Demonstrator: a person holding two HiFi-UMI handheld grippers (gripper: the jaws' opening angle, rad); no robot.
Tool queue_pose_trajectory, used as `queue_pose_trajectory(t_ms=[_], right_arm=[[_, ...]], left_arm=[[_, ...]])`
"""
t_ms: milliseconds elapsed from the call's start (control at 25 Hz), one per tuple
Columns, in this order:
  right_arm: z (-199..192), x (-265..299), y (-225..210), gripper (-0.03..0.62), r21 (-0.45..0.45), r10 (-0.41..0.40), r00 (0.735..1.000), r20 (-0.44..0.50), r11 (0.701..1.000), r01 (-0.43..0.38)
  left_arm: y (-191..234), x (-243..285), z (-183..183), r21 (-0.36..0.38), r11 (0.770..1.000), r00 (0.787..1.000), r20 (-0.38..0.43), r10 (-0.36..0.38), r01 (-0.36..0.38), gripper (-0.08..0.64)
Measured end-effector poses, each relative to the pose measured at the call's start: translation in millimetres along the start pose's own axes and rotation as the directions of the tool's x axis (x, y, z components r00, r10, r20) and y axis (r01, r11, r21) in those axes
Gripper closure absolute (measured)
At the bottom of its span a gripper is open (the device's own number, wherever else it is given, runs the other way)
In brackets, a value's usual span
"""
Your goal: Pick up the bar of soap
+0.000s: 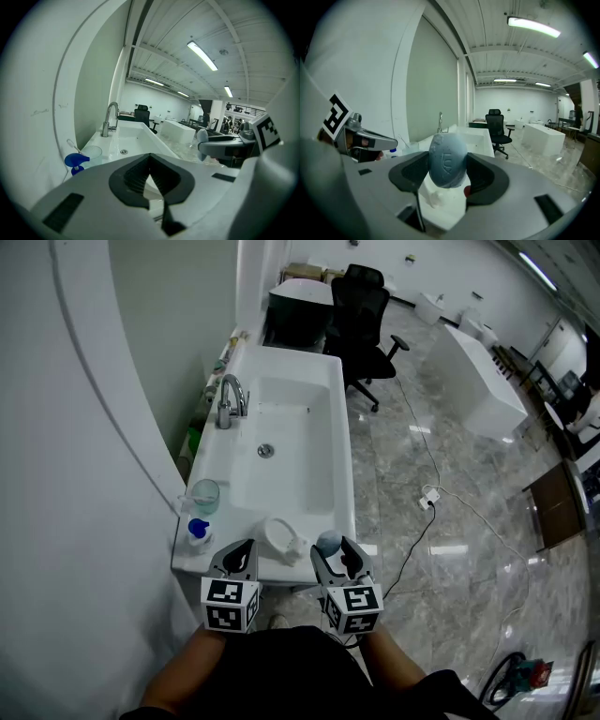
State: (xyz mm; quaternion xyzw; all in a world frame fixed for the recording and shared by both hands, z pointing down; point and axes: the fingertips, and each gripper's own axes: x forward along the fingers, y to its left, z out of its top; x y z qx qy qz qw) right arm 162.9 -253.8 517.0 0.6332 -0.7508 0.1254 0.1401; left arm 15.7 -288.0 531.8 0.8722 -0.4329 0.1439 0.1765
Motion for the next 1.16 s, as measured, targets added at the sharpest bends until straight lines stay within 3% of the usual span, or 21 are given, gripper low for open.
queue_pose_trajectory(t_ms=[120,1160], right_arm=[[-1.4,-0.5,-8.7,0.33,0.01,-0.03,0.999,0.01,0.999,0.03],[-1.7,-4.7,-7.3,0.33,0.043,-0.044,0.999,0.026,0.998,0.043]], left_arm=[[-3.2,1.7,-0.8,0.003,1.0,1.0,0.001,-0.007,0.007,0.558],[-9.8,-0.9,-5.8,0.008,1.0,1.0,0.008,-0.009,0.009,0.558]])
